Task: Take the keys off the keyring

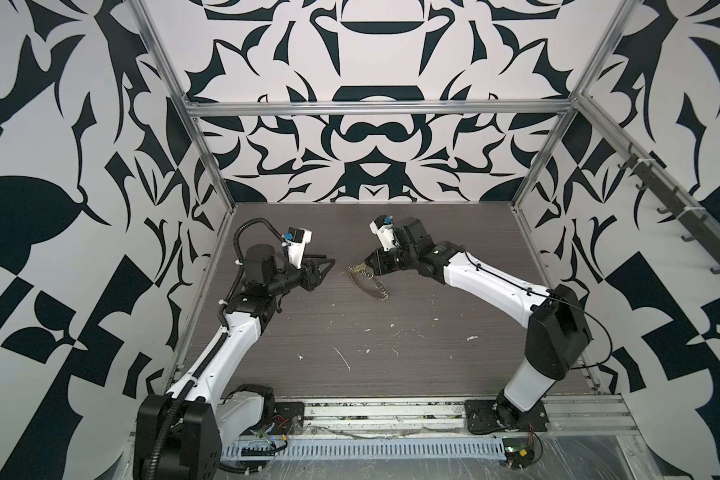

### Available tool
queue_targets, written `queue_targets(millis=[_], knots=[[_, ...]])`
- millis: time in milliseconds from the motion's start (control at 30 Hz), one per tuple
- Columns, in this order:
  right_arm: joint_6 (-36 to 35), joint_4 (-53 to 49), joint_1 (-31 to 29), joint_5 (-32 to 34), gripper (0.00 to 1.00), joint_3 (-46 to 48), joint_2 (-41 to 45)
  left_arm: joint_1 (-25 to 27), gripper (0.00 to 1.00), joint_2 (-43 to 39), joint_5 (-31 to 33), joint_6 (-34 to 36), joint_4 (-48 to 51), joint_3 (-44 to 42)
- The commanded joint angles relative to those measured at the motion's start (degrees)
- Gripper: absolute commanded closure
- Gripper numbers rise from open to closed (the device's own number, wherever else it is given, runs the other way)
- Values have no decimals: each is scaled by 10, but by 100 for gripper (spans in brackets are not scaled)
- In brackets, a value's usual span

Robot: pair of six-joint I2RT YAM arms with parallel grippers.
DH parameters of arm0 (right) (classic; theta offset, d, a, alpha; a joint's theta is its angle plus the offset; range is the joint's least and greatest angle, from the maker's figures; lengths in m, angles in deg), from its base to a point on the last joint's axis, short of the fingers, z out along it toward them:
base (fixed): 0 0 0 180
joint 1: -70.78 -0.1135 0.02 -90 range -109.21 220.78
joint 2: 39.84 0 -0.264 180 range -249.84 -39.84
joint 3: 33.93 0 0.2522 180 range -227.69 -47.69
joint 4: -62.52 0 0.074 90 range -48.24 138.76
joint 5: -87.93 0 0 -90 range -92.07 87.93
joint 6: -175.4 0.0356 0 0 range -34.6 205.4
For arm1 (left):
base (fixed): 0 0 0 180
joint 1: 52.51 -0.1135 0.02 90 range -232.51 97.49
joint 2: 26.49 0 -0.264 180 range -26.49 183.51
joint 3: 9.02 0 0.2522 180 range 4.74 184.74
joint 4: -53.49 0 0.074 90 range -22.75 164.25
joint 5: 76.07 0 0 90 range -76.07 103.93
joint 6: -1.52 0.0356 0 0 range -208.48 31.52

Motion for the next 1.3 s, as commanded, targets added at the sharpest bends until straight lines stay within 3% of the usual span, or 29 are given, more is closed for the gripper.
queue_targets(millis=[0,267,433,1000,1267], knots=[[50,77,4,-23,100,13,38,5,63,7,-34,11,-70,-13],[93,107,7,-23,100,30,62,40,77,9,-2,21,-221,-72],[105,112,8,-12,100,34,80,57,80,19,3,39,-244,-79],[152,129,10,37,100,60,142,136,80,42,-8,148,-296,-97],[142,123,10,39,100,61,155,147,72,70,-31,162,-312,-85]])
